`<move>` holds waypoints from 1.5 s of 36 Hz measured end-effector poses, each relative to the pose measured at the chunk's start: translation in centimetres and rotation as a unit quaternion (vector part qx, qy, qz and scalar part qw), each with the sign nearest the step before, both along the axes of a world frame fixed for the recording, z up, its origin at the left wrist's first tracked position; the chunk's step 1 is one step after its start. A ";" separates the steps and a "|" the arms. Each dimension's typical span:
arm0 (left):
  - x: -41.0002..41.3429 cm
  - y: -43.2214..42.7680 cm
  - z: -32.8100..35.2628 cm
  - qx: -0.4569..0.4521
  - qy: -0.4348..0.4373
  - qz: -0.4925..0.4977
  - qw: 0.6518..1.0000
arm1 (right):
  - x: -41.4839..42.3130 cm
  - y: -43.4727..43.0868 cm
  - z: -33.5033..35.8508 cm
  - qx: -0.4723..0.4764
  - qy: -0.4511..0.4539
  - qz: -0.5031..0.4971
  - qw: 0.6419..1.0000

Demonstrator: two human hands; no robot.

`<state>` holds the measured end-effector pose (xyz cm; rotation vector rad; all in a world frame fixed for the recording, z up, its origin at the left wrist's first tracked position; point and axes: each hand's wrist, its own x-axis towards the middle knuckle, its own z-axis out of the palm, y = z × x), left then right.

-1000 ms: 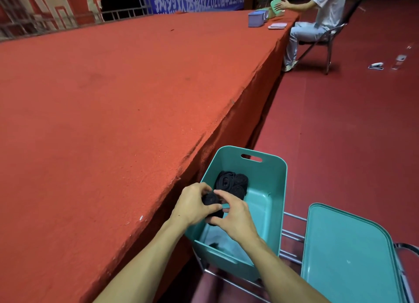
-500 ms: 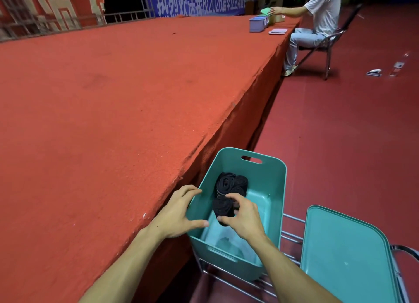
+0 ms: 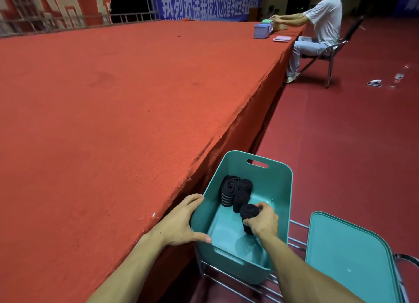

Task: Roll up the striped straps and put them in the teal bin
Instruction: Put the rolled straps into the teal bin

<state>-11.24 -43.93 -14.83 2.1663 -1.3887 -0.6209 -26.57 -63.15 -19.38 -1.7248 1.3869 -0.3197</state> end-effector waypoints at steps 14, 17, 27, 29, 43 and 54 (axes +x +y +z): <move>0.1 -0.1 -0.5 -0.032 -0.001 -0.004 0.999 | 1.9 -2.2 -1.8 -0.007 -0.041 -0.128 0.991; 0.2 -0.3 -0.7 -0.031 0.007 -0.006 0.999 | 2.6 -2.9 -2.2 -0.011 -0.047 -0.133 0.990; 0.3 -0.2 -1.1 -0.043 0.019 -0.004 0.999 | 4.8 -5.9 -4.8 -0.011 -0.072 -0.171 0.983; 0.3 -0.4 -0.9 -0.038 0.017 -0.004 0.999 | 5.2 -6.4 -5.4 -0.016 -0.073 -0.174 0.982; 0.2 -0.7 -0.7 -0.020 0.011 -0.004 1.000 | 6.8 -7.7 -7.3 -0.010 -0.137 -0.182 0.974; 0.0 -0.6 -0.3 -0.023 0.015 -0.004 1.000 | 7.1 -8.1 -9.0 0.015 -0.151 -0.206 0.967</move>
